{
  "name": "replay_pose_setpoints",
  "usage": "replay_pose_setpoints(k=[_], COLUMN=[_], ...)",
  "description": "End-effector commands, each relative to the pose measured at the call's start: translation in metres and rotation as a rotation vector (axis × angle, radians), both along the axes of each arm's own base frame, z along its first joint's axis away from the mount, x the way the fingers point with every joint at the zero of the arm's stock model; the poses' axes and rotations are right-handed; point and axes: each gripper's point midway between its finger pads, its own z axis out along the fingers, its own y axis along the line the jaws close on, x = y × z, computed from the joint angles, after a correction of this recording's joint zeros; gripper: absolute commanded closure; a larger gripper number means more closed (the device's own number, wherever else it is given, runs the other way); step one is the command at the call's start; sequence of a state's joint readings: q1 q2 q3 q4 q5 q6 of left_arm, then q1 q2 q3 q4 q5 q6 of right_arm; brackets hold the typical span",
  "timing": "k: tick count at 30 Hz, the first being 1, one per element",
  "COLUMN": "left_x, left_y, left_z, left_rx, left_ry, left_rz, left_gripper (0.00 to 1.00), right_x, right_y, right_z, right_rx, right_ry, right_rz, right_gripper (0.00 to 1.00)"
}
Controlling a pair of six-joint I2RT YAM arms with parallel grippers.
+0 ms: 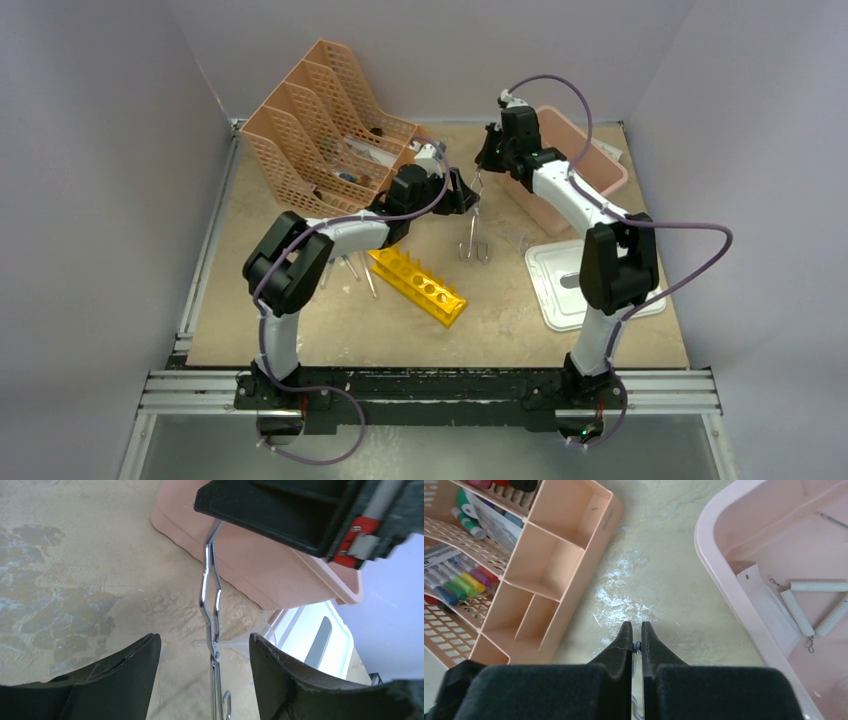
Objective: Organize the chemistry lab equipment
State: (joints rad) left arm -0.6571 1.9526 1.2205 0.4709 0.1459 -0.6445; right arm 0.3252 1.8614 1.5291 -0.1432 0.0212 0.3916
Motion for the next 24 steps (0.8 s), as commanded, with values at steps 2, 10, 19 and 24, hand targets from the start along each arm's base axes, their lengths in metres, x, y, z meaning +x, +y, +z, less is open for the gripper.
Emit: replay_pose_setpoints(k=[2, 10, 19, 24], left_x=[0.015, 0.013, -0.002, -0.001], left_y=[-0.024, -0.032, -0.031, -0.011], left_z=[0.04, 0.055, 0.089, 0.11], left_rx=[-0.135, -0.209, -0.26, -0.23], left_ry=[-0.064, -0.058, -0.098, -0.119], left_rz=[-0.033, -0.063, -0.127, -0.065], left_gripper=[0.41, 0.7, 1.0, 1.0], right_x=[-0.007, -0.017, -0.031, -0.044], right_y=[0.012, 0.018, 0.017, 0.004], right_z=[0.047, 0.054, 0.079, 0.101], right_rx=[0.129, 0.165, 0.183, 0.16], right_ry=[-0.08, -0.094, -0.13, -0.176], right_rz=[0.041, 0.108, 0.161, 0.158], right_gripper=[1.0, 1.0, 1.0, 0.44])
